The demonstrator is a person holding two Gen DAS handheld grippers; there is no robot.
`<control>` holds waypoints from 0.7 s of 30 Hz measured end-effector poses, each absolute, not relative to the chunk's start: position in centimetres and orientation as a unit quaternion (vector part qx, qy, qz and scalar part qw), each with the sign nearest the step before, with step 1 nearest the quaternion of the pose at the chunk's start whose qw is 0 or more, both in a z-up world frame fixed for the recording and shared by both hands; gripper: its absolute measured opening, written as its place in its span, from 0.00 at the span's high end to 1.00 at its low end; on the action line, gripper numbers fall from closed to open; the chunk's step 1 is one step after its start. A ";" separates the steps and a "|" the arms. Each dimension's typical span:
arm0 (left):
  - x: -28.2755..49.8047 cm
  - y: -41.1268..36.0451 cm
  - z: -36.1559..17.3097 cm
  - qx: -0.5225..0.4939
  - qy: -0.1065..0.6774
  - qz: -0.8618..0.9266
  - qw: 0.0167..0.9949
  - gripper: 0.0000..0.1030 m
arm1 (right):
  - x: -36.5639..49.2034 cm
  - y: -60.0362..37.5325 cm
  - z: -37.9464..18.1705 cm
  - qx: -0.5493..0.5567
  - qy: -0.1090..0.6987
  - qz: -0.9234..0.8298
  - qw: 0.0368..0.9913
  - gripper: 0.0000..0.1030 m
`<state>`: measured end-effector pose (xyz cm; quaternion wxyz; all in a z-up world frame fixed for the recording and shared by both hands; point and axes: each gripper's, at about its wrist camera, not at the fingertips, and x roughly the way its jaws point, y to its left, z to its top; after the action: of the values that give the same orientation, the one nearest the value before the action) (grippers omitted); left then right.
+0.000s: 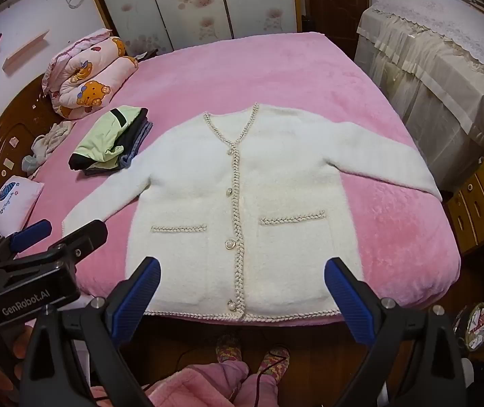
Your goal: Fold large clothes
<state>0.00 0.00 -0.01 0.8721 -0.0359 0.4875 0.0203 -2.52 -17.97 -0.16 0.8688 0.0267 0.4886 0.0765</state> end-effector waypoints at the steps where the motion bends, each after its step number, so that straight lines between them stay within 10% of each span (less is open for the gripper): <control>1: 0.0 0.0 0.0 -0.036 0.487 0.021 0.872 0.01 | -2.5 -18.0 -0.1 0.026 0.488 0.076 0.869 0.05; 21: 0.3 0.0 -0.2 -0.041 0.491 0.021 0.870 0.01 | -1.9 -18.4 -0.1 0.024 0.490 0.071 0.869 0.05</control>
<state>0.34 0.02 -0.22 0.8702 -0.0408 0.4905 0.0214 -1.92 -18.38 -0.05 0.8687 0.0244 0.4896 0.0708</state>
